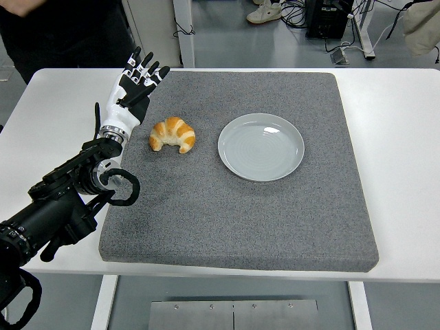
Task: Place the bread on the plate
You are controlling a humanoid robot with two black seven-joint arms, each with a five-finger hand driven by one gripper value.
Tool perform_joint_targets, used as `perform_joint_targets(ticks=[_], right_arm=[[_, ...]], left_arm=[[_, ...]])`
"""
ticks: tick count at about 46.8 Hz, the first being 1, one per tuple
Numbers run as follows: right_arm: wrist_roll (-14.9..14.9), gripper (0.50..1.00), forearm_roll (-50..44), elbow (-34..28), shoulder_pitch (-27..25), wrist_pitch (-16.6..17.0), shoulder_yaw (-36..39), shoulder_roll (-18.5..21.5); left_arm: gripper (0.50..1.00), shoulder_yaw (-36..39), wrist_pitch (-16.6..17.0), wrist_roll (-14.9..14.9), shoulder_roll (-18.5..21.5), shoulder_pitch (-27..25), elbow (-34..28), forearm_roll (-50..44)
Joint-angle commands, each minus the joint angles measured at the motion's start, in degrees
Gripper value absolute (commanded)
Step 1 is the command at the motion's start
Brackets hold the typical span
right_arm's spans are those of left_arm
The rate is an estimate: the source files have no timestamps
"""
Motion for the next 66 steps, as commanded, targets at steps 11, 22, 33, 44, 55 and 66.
perform_joint_targets(ticks=[11, 22, 33, 44, 55, 66], right_arm=[[0.00, 1.000, 0.05, 0.09, -0.09, 0.00, 0.00, 0.00], [0.00, 1.000, 0.05, 0.09, -0.09, 0.00, 0.09, 0.00], [0.00, 1.000, 0.05, 0.09, -0.09, 0.00, 0.26, 0.00], [0.00, 1.000, 0.05, 0.09, -0.09, 0.00, 0.26, 0.00], [0.00, 1.000, 0.05, 0.09, -0.09, 0.00, 0.35, 0.00], [0.00, 1.000, 0.05, 0.09, -0.09, 0.00, 0.35, 0.00]], left_arm=[[0.966, 0.17, 0.00, 0.09, -0.24, 0.18, 0.00, 0.00], [0.966, -0.01, -0.08, 0.00, -0.15, 0.18, 0.00, 0.00], [0.966, 0.17, -1.84, 0.00, -0.06, 0.18, 0.00, 0.00], [0.965, 0.25, -3.07, 0.35, -0.06, 0.27, 0.00, 0.09], [0.966, 0.25, -3.07, 0.62, 0.02, 0.71, 0.08, 0.18], [0.965, 1.48, -3.07, 0.62, 0.11, 0.80, 0.08, 0.62]])
